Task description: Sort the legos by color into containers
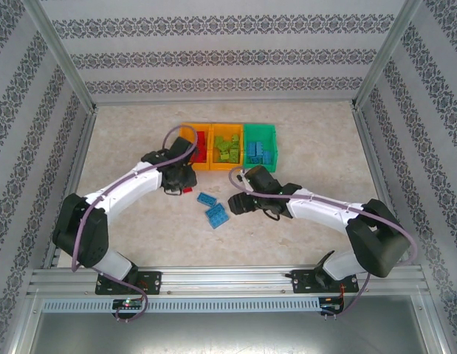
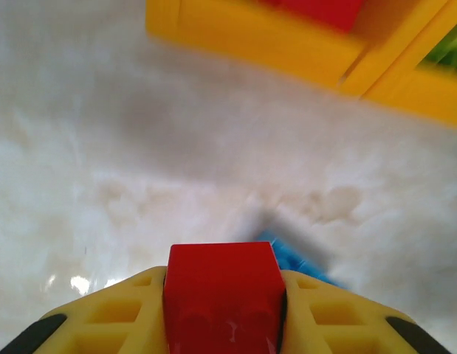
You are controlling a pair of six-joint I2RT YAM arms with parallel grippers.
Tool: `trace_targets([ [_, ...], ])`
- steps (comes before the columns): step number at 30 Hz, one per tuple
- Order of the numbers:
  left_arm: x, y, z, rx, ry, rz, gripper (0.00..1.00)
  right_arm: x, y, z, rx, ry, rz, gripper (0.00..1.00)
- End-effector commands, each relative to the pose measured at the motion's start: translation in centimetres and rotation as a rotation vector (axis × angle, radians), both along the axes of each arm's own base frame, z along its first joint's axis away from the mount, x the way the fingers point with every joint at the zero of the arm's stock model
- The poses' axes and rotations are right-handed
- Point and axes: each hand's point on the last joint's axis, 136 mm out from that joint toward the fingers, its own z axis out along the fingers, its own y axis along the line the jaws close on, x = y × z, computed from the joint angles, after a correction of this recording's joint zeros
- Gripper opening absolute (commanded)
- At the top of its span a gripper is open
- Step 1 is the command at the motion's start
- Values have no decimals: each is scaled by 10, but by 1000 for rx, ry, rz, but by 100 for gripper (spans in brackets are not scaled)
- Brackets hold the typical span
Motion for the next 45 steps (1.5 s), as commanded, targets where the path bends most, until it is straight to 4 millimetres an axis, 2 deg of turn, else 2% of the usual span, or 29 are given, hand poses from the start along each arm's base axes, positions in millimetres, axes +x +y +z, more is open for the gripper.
trace_targets([
  [1, 31, 14, 17, 47, -52, -41, 34, -8, 15, 5, 65, -23, 27, 78],
  [8, 113, 9, 37, 20, -125, -84, 34, -46, 41, -5, 45, -25, 144, 88],
  [12, 155, 4, 33, -3, -135, -98, 34, -55, 52, -14, 7, -19, 174, 92],
  [14, 171, 4, 28, -2, -133, -98, 34, -58, 55, -18, -16, -19, 183, 97],
  [19, 201, 0, 19, -18, -134, -106, 36, -61, 65, -30, -66, -7, 201, 98],
  [23, 208, -4, 15, -24, -129, -122, 42, -59, 73, -34, -89, -7, 202, 98],
  [28, 206, -8, 13, -43, -129, -138, 54, -54, 79, -43, -120, 3, 184, 97],
  [32, 201, -8, 16, -58, -136, -134, 60, -55, 80, -51, -158, 32, 198, 91],
  [37, 194, -7, 29, -77, -174, -126, 80, -56, 68, -64, -234, 49, 194, 81],
  [39, 191, -7, 34, -83, -189, -124, 100, -56, 63, -66, -261, 47, 188, 74],
  [45, 184, -5, 46, -98, -227, -114, 100, -53, 54, -61, -292, 27, 178, 59],
])
